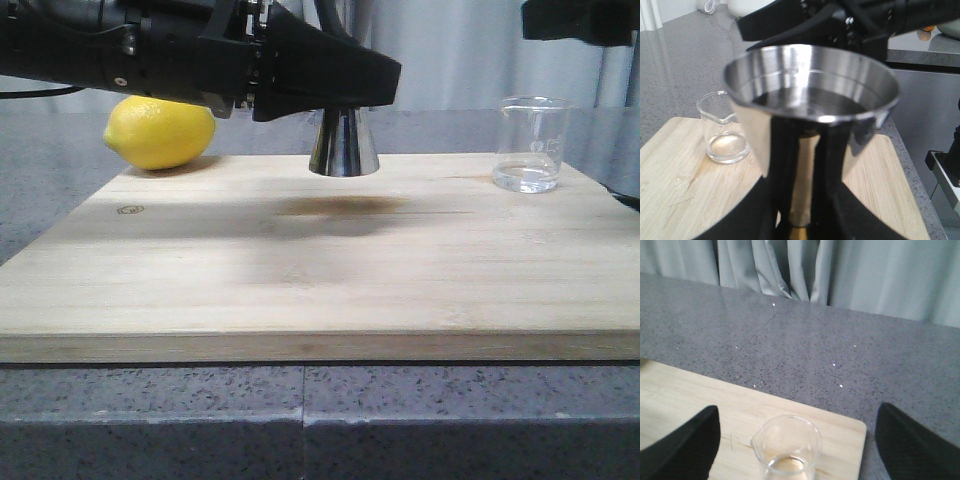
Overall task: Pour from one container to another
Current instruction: 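Lower the filled jigger onto the board with the left gripper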
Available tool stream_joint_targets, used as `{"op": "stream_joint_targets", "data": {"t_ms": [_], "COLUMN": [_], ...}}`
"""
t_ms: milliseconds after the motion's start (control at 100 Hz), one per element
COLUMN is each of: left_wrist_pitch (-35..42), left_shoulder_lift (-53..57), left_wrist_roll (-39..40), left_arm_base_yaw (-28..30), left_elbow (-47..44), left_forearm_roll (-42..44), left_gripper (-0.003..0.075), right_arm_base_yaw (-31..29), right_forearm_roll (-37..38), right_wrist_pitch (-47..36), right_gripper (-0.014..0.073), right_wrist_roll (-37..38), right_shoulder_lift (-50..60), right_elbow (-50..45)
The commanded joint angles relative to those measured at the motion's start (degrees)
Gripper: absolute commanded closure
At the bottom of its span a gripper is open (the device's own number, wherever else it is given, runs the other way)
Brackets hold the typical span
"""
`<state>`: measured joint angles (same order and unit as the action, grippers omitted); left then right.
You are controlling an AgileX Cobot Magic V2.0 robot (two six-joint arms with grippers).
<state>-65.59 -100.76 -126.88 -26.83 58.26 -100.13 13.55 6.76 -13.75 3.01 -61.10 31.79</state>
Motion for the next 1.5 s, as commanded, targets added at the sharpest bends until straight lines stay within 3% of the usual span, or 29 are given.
{"op": "stream_joint_targets", "data": {"t_ms": [0,160,670,1190,1320,1490], "left_wrist_pitch": [-3.6,-3.6,-3.3,-2.6,-7.0,-7.0], "left_shoulder_lift": [2.4,2.4,2.4,0.4,-2.9,-5.3], "left_wrist_roll": [0.4,0.4,0.2,-3.1,-4.5,-5.7], "left_arm_base_yaw": [-0.6,-0.6,-0.6,3.2,3.2,3.2], "left_elbow": [1.7,1.7,1.7,1.7,1.7,1.7], "left_forearm_roll": [-4.3,-4.3,-4.3,-6.0,-6.0,-6.0], "left_gripper": [0.0713,0.0713,0.0713,0.0713,0.0713,0.0713], "right_arm_base_yaw": [-0.2,-0.2,-0.2,-0.2,-0.2,-0.2], "right_forearm_roll": [0.3,0.3,0.3,0.3,0.3,0.4], "right_wrist_pitch": [5.5,13.7,14.3,13.4,13.4,13.4], "right_gripper": [0.0007,0.0007,0.0008,0.0007,0.0008,0.0008], "right_wrist_roll": [0.0,0.0,0.0,0.0,0.0,0.0], "right_shoulder_lift": [4.5,8.8,11.1,11.1,10.9,10.9], "right_elbow": [4.1,6.7,6.7,6.7,6.7,6.7]}}
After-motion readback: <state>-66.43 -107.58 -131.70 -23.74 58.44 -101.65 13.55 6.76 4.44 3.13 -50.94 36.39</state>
